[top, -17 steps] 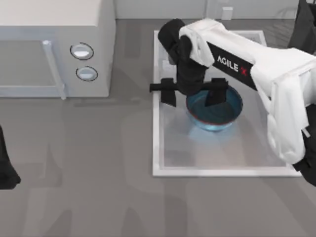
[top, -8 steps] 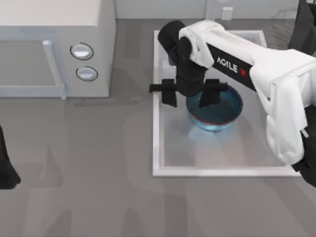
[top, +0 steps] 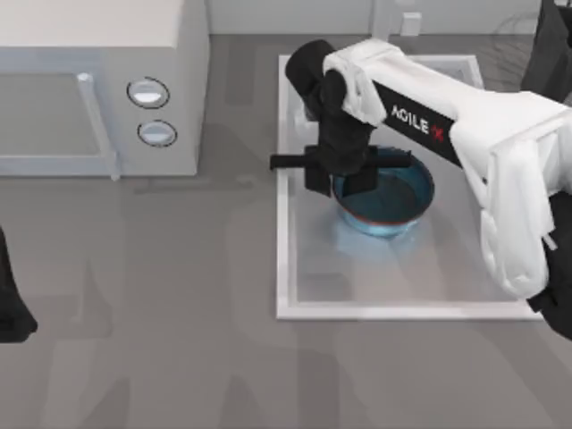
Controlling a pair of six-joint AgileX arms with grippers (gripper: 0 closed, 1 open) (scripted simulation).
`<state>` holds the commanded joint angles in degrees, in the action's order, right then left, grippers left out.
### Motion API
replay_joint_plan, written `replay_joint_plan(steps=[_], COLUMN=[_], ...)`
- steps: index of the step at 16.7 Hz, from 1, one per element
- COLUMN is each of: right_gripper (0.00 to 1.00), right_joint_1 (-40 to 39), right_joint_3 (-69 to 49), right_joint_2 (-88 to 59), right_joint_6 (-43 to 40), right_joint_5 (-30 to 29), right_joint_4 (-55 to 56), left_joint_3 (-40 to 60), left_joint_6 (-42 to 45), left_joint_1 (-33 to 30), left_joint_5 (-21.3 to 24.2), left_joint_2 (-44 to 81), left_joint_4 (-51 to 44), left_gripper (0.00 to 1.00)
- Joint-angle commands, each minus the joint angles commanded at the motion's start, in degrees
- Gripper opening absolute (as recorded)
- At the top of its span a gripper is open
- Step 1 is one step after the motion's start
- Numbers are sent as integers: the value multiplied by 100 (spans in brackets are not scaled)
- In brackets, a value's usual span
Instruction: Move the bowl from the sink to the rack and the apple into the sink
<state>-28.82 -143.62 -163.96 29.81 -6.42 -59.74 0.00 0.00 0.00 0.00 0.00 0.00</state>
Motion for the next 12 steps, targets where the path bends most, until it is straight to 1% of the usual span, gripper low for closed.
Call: replay_joint_plan(steps=[9, 12], right_gripper=[0, 0], right_joint_1=[10, -175], right_joint_3=[28, 270], right_joint_2=[54, 430], right_joint_6=[6, 184], right_joint_5=[-5, -24], right_joint_4=[-4, -221], left_joint_3=[0, 0], left_joint_6=[0, 0], left_joint_1=[0, 0], left_joint_5=[0, 0], left_joint_2=[0, 0], left_joint_4=[0, 0], left_gripper=[100, 100])
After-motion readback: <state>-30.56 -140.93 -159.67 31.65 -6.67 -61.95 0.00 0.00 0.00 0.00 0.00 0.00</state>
